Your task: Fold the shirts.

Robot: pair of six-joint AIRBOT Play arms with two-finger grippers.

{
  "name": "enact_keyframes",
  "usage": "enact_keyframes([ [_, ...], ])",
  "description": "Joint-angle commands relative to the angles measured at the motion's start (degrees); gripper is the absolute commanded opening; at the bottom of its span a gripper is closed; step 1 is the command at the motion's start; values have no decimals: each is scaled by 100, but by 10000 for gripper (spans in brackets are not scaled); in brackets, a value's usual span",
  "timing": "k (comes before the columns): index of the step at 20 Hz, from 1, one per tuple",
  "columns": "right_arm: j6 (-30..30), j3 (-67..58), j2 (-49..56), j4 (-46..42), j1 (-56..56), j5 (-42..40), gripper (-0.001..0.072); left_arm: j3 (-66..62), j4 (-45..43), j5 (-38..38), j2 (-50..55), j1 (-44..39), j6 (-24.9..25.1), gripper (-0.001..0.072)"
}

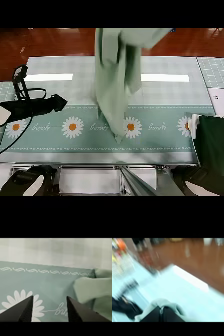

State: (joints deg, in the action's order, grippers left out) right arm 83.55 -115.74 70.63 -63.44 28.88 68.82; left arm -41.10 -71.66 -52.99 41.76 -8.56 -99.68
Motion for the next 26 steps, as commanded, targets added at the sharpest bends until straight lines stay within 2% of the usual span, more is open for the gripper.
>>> enact_keyframes([
  [1,557,1073,66,-1484,271,581,22,4,-44,4,-4,7,4,509],
  [3,774,2186,50,-1869,271,485,22,7,-50,4,-4,7,4,509],
  [6,1047,4070,50,-1919,269,-249,22,9,-50,2,-2,0,4,509],
  [11,2365,6446,50,-2680,271,-1064,29,181,-42,-46,-2,-7,2,509],
  [12,2439,6651,50,-2677,271,-1128,183,313,-35,-2,7,-7,2,509],
  [13,2409,6695,50,-2677,271,-1084,422,457,-37,39,37,-7,7,509],
  [15,2155,6544,-59,-2750,225,-964,413,503,-35,33,175,-4,229,510],
  [16,2127,6371,-203,-2833,85,-852,412,415,-146,87,227,31,487,509],
  [17,2068,6131,-442,-2927,-186,-664,413,225,-398,142,256,181,527,509],
  [19,2063,5849,-1106,-3211,-1023,-553,412,-267,-457,120,284,901,372,509],
  [21,2155,6037,-1860,-3281,-2321,-424,412,-492,258,-317,304,1856,345,508],
  [22,2321,6426,-2223,-2975,-3064,-496,411,-354,872,-761,310,2210,511,508],
  [23,2142,6900,-2507,-2374,-3711,-758,407,-57,1414,-909,330,2341,874,508],
  [25,1084,7976,-2861,-378,-4784,-1062,407,754,2387,-826,614,2288,1427,508],
  [26,153,8413,-2903,802,-5115,-1014,407,1067,2885,-824,920,2251,1685,508],
])
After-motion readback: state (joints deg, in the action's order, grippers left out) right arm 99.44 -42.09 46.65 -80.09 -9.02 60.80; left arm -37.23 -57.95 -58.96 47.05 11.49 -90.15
